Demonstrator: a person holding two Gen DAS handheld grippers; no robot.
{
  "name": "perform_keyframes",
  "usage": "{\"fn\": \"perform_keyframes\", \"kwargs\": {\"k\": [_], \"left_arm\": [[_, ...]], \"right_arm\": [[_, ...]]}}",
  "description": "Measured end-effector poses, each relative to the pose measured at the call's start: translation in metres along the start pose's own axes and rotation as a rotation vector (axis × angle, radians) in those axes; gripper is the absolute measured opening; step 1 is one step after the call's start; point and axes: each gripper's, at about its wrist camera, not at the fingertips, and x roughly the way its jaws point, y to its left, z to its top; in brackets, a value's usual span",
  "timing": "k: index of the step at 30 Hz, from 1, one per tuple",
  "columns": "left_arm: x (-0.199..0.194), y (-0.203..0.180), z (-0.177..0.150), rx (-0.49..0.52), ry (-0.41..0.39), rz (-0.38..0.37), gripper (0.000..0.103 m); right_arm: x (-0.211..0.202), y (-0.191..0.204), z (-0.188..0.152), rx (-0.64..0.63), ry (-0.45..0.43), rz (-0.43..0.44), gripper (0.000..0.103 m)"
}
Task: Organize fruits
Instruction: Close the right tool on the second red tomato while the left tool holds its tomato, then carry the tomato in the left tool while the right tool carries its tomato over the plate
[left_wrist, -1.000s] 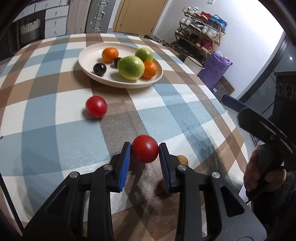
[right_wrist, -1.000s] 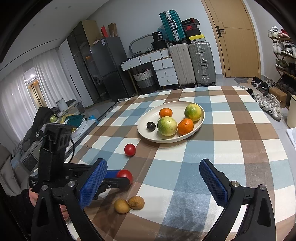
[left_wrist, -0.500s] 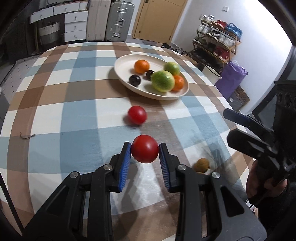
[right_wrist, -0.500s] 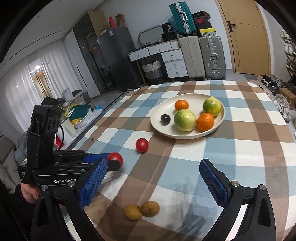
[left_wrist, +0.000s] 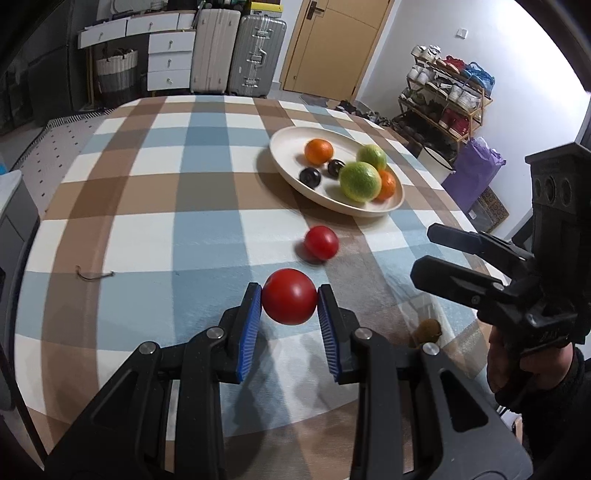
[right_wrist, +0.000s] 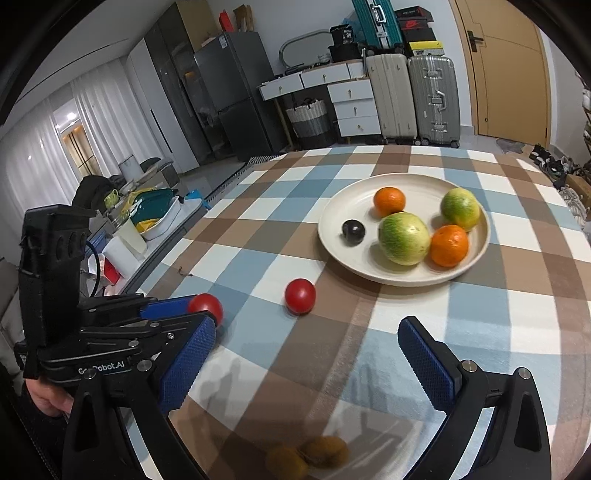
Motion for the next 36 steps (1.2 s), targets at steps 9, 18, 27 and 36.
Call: {"fn": "perform_keyframes", "kwargs": {"k": [9,18,27,36], "left_arm": [[-0.003,0.025,-0.002,-0.034,-0.015,0.0,0.028],[-0.005,0.044,-0.006,-0.066,-0.019,-0.008,0.028],[-0.005,0.053,-0.009,-0.088,-0.017,-0.006,0.028],[-0.003,0.055,-0.008,-0.091,-0.012,0.002,0.028]], "right_arm": [[0.028,0.011,0.011,0.014,0.05,-0.002,0.102],[0.05,0.018,0.018,0.018,0.084,-0.025,0.101],[0.072,0.02,0.02,0.005,0.134,-0.046,0.08],[0.09,0.02,0.018,-0.024,0.198,-0.092,0.04]]}}
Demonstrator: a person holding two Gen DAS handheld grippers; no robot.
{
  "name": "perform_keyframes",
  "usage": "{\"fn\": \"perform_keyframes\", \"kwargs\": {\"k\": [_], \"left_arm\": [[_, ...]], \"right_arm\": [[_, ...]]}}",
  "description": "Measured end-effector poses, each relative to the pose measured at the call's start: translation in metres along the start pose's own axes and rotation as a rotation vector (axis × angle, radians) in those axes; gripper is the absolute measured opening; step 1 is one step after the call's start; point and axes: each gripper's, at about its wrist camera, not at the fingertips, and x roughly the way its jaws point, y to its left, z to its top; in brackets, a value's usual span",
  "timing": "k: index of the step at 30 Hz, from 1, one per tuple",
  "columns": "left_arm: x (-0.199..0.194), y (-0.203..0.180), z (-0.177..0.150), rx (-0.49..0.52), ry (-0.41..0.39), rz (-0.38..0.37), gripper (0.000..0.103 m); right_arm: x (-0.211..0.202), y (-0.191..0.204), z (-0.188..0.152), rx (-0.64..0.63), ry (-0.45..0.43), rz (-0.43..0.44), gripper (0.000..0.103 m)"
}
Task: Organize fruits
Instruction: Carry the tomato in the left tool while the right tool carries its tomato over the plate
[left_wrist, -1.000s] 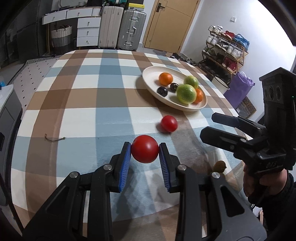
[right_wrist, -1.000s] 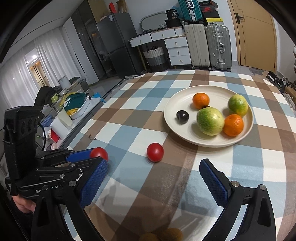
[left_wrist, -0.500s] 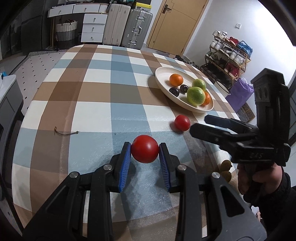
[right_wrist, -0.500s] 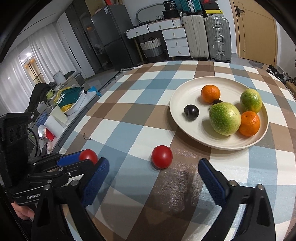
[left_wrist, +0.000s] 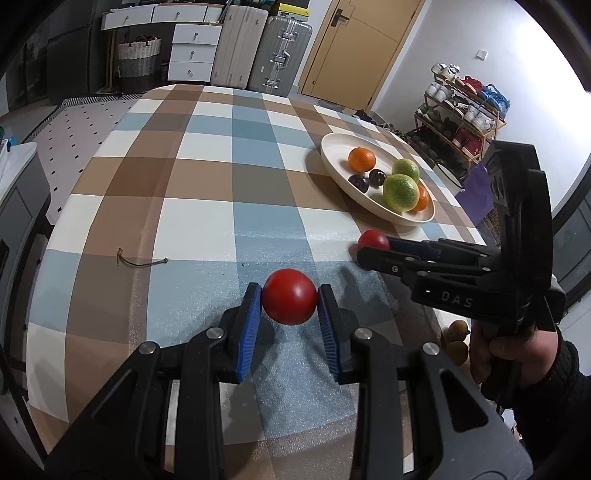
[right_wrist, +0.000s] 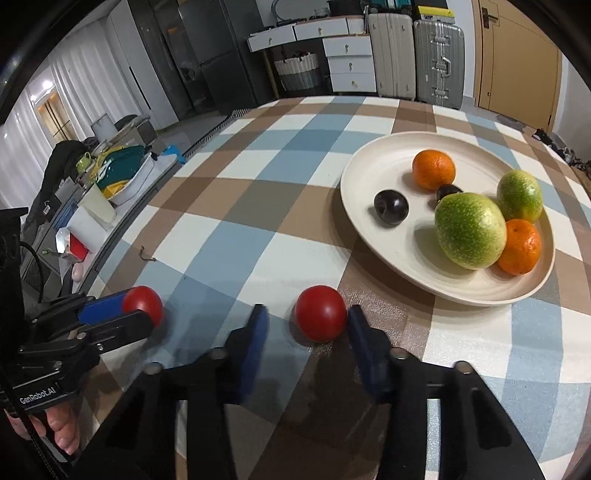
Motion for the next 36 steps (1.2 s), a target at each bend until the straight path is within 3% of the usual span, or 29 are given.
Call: {"fn": "perform_keyframes", "kwargs": {"k": [2,16,25,36], "left_arm": [[0.0,0.0,0.001,-0.001,0.002,0.006,0.028],[0.005,-0.024,0.021,0.026,-0.003,-0.023,0.028],[0.017,-0.053,0.056,0.074,-0.016,-0.048,0.028],[0.054,-0.087,0.103,0.102,-0.016,-0.06,0.028]], "right_arm": [[0.001,-0.001,-0.001,0.0,0.004,0.016,0.028],[-0.049,-0.022,-0.005,0.038,-0.121,0.078,0.028],[-0.088,-0.042,0.007,0.051,-0.226,0.105,0.028],[-0.094,-0.084,0.027,0.106,-0.259,0.123,0.028]]}}
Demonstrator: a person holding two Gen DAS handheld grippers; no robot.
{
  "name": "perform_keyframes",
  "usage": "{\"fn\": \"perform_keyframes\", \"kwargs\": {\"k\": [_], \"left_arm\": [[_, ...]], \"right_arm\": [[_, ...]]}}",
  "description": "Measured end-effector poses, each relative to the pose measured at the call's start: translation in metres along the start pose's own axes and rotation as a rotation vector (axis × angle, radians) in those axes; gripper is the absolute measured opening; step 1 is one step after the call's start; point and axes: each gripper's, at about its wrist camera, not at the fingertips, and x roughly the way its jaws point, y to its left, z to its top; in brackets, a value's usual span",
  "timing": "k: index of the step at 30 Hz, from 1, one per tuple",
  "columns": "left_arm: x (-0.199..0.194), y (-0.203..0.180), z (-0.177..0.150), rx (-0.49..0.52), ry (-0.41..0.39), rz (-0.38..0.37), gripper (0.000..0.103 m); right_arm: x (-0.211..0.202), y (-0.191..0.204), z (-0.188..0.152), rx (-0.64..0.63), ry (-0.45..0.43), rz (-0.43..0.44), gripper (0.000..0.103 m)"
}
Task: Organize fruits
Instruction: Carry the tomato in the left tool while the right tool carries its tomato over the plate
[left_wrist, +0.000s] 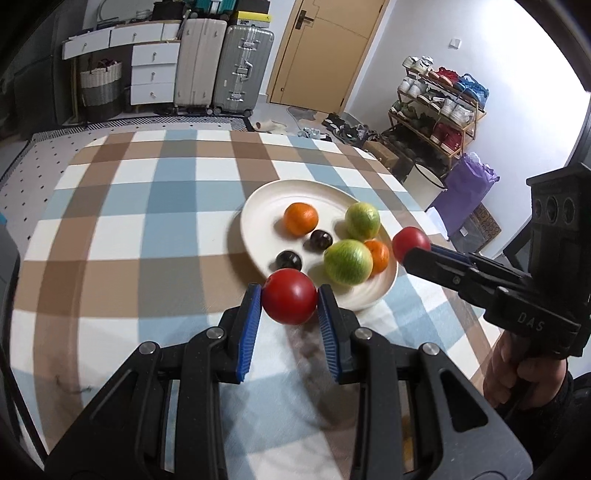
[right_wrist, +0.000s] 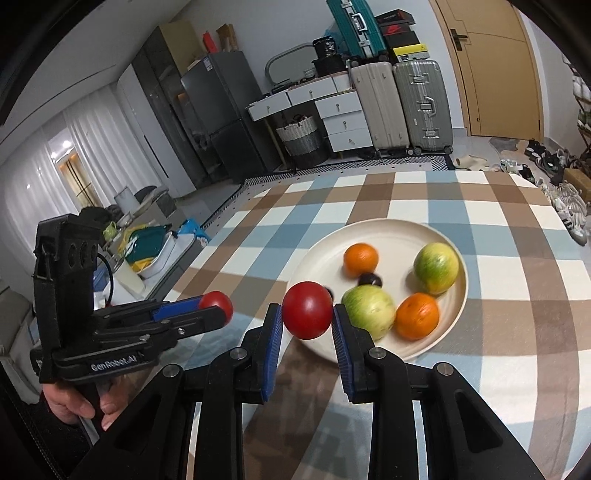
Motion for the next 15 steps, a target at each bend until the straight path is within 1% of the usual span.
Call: {"fn": "perform_keyframes", "kwargs": {"k": [7,15], "left_arm": [[0.031,-0.012,0.03,0.013,0.015,-0.007,0.028],[0.06,-0.02,0.049,0.033,0.052,-0.017,0.028]], "right_arm": [[0.01,-0.016,0.02,0.002,0.004,0.017,0.028],[0.021,-0.035,0.036,0.013,0.006,0.013,0.028]]}}
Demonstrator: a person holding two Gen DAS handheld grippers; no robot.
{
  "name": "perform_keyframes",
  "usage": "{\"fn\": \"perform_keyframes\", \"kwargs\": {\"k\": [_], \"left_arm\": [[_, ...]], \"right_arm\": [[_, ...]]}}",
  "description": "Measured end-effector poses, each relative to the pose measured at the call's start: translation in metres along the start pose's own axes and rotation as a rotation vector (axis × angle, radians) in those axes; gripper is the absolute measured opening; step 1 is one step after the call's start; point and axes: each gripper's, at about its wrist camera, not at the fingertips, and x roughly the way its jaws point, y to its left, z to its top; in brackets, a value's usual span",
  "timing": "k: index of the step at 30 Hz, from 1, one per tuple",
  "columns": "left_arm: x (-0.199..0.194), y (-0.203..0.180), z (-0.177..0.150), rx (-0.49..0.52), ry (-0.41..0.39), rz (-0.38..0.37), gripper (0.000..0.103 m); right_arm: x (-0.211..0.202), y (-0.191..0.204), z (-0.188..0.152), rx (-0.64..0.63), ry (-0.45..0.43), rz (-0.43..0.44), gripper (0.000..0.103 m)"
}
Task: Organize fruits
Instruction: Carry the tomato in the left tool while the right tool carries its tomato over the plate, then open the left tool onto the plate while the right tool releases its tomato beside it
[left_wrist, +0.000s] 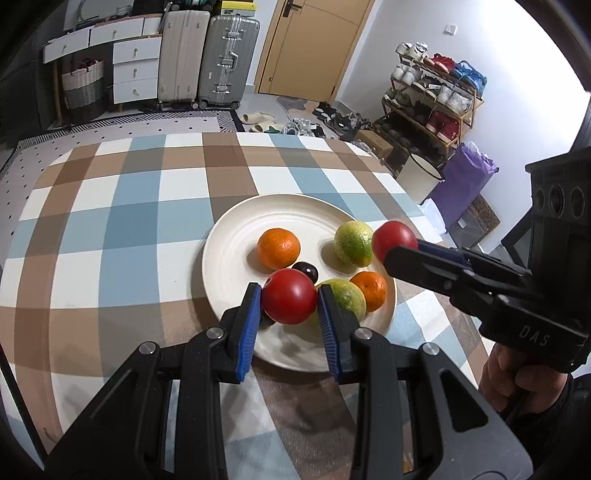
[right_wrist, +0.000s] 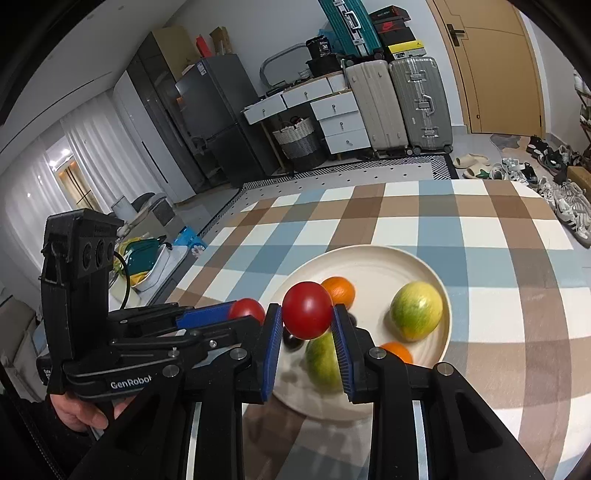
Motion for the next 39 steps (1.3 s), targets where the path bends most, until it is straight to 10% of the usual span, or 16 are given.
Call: {"fn": "perform_keyframes", "kwargs": {"k": [25,39], "left_arm": [[0.043,-0.002,0.009,0.016,0.058,-0.002,0.028],[0.004,-0.009,0.005,0.017,0.004,0.013,0.039]], "right_arm": [[0.036,-0.029,0.0,0.029,0.055,-0.063,0.029],[-0.006,-0.023,0.002,0.044,-0.054,-0.091,0.044]]}}
